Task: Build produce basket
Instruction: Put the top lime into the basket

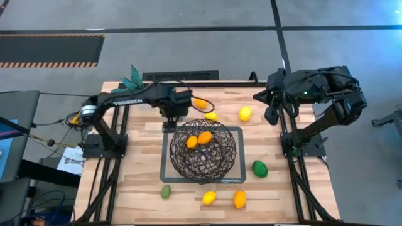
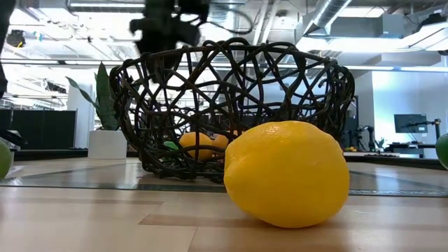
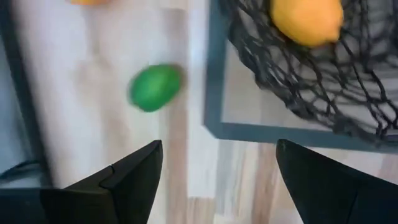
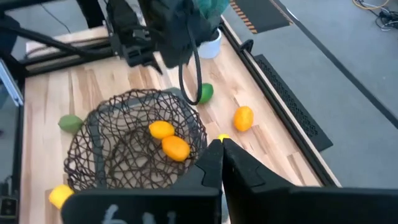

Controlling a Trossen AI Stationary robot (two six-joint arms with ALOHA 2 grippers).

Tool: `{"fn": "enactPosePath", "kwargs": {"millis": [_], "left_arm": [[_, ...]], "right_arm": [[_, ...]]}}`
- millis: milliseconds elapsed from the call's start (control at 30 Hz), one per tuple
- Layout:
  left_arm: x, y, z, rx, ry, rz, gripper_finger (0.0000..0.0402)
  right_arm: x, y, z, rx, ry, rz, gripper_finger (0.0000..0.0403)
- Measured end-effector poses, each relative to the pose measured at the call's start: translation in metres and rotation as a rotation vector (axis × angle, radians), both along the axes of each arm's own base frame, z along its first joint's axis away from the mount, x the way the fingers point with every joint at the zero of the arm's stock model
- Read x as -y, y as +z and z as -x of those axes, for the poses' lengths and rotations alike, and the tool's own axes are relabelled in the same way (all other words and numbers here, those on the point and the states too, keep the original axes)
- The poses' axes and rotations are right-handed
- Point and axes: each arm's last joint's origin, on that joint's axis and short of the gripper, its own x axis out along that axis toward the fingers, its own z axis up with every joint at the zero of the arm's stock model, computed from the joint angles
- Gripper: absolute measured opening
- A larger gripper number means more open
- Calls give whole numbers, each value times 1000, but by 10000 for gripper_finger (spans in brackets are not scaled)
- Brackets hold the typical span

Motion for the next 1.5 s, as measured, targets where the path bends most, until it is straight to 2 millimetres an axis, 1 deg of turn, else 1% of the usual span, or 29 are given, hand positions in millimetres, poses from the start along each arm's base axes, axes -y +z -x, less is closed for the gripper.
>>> {"fn": "enactPosePath", "kwargs": {"millis": [67,133,300,400,467,567,667,867,967,1133,1267,1367,1467,1500], "left_arm": [[-2,-13,9,32,-68,-7,297],[-4,-26,14,55,-169,-45,297],[-5,-57,20,5,-427,-81,297],[-17,-72,23,-12,-470,-141,297],[-26,-75,22,23,-469,-178,297],[-40,-72,21,82,-432,-212,297],[-49,-71,22,116,-418,-206,297],[-49,-84,25,109,-465,-193,297],[-49,-90,24,134,-460,-219,297],[-50,-90,20,158,-469,-277,297],[-50,-91,20,161,-490,-265,297],[-53,-96,20,137,-486,-245,297],[-56,-106,16,122,-482,-233,297],[-56,-110,17,93,-476,-224,297]], "right_arm": [[0,1,-1,17,-11,-15,27],[0,2,-1,34,-24,-30,28],[1,4,-5,90,-67,-81,27],[1,6,-6,129,-90,-118,26],[1,7,-7,150,-104,-140,26],[1,9,-8,176,-110,-155,26],[0,10,-9,192,-111,-159,26],[0,13,-11,223,-103,-157,26],[-1,14,-11,227,-95,-151,26],[-1,14,-11,223,-91,-144,26],[-1,14,-11,221,-86,-138,26],[-1,14,-11,220,-84,-136,26],[-1,14,-11,220,-83,-137,26],[-1,13,-11,219,-81,-137,26]]}}
